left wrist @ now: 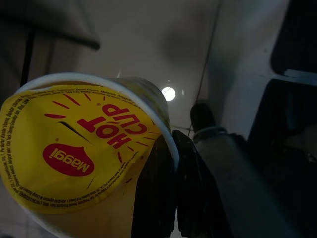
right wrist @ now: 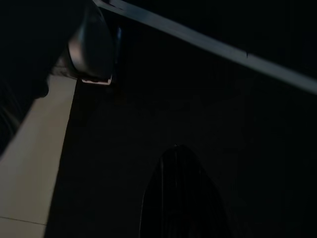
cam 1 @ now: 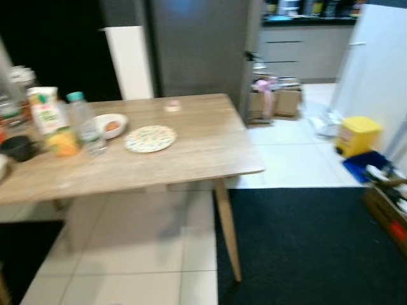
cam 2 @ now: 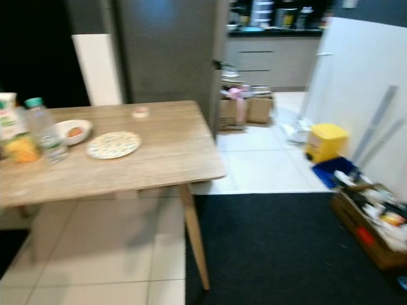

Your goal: Restocking fridge

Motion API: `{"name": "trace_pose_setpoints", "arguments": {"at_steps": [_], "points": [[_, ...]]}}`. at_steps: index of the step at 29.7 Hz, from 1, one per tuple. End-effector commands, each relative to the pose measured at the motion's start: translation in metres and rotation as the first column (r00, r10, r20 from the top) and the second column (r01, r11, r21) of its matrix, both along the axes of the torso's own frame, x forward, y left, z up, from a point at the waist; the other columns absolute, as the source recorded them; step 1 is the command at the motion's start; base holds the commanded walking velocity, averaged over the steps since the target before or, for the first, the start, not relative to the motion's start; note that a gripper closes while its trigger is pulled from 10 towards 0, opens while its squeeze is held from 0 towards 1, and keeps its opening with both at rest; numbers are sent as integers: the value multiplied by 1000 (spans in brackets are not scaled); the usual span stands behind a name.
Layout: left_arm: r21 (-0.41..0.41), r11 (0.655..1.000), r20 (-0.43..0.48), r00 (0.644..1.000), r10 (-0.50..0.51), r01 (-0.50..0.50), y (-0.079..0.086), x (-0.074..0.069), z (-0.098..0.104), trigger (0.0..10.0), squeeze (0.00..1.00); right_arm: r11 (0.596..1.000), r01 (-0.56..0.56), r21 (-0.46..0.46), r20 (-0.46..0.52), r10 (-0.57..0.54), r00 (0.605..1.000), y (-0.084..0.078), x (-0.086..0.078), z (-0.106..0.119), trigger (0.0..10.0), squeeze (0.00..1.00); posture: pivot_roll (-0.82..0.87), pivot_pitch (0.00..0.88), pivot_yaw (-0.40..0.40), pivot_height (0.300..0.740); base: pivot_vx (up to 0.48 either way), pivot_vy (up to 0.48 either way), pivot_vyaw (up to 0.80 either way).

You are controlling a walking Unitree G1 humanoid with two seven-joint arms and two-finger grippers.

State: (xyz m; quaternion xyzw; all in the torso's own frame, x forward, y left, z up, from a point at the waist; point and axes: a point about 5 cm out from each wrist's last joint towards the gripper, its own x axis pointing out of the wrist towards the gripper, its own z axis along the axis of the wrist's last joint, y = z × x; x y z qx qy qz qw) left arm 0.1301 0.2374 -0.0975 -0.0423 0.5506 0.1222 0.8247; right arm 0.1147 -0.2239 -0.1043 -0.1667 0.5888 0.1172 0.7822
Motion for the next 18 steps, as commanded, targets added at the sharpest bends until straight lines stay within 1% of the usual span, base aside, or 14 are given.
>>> {"name": "trace_pose_setpoints", "arguments": {"at_steps": [1, 5, 8, 12, 14, 18], "points": [[17, 999, -10, 1000, -28, 29, -1, -3, -1, 10000, 0, 1000, 2, 16, 15, -2, 1000, 5, 9, 2, 10000, 0, -90, 0, 23, 740, 0, 0, -800], [26, 999, -17, 999, -47, 47, -1, -4, -2, 10000, 0, 1000, 2, 19, 18, -2, 1000, 6, 11, 2, 10000, 0, -90, 0, 23, 740, 0, 0, -800], [33, 996, -30, 996, -80, 81, -1, -5, -2, 10000, 0, 1000, 2, 24, 23, -3, 1000, 10, 14, 2, 10000, 0, -89, 0, 22, 740, 0, 0, -800], [28, 996, -30, 996, -85, 86, -1, -5, -2, 10000, 0, 1000, 3, 25, 24, -4, 1000, 11, 15, 2, 10000, 0, -89, 0, 22, 740, 0, 0, -794], [7, 997, -26, 997, -77, 77, -3, -5, -2, 10000, 0, 1000, 5, 26, 24, -6, 1000, 13, 15, 2, 10000, 0, -89, 0, 22, 740, 0, 0, -794], [-2, 997, -27, 997, -72, 72, -3, -6, -3, 10000, 0, 1000, 7, 27, 24, -8, 1000, 13, 15, 2, 10000, 0, -89, 0, 22, 740, 0, 0, -791]]}}
